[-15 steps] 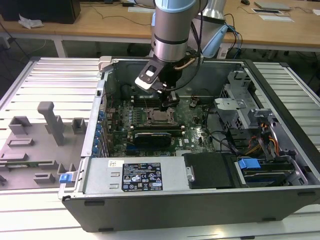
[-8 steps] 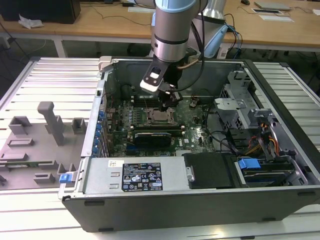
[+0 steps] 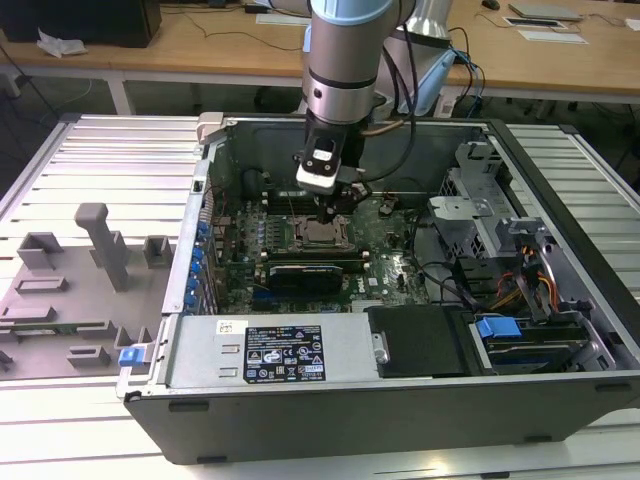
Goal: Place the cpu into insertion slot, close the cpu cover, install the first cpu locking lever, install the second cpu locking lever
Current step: 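Close the cpu cover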
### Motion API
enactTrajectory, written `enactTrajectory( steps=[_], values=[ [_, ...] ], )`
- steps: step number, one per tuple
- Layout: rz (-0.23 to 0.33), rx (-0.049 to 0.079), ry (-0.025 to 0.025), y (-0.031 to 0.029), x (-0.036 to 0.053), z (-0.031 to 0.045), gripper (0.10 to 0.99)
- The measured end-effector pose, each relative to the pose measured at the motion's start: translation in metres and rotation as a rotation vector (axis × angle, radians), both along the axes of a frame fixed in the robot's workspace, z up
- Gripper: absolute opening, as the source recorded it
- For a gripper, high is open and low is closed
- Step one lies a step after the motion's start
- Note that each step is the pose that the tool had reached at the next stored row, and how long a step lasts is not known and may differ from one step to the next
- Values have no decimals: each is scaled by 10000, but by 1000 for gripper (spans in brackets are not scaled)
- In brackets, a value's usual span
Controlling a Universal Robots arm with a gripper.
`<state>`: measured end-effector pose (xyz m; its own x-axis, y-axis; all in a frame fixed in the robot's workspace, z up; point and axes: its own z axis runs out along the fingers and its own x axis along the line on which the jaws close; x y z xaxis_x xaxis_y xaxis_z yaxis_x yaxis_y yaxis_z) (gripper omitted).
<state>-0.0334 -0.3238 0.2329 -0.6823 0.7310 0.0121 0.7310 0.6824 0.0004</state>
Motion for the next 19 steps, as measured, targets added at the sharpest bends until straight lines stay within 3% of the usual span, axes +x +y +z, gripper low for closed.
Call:
enactTrajectory(
  steps=[10, 13, 17, 19],
  values=[
    [2284, -15, 0, 0, 0, -1, 106],
    [3325, -25, 0, 0, 0, -1, 106],
    [4082, -32, 0, 0, 0, -1, 106],
    [4786, -38, 1, 0, 0, -1, 106]
  ],
)
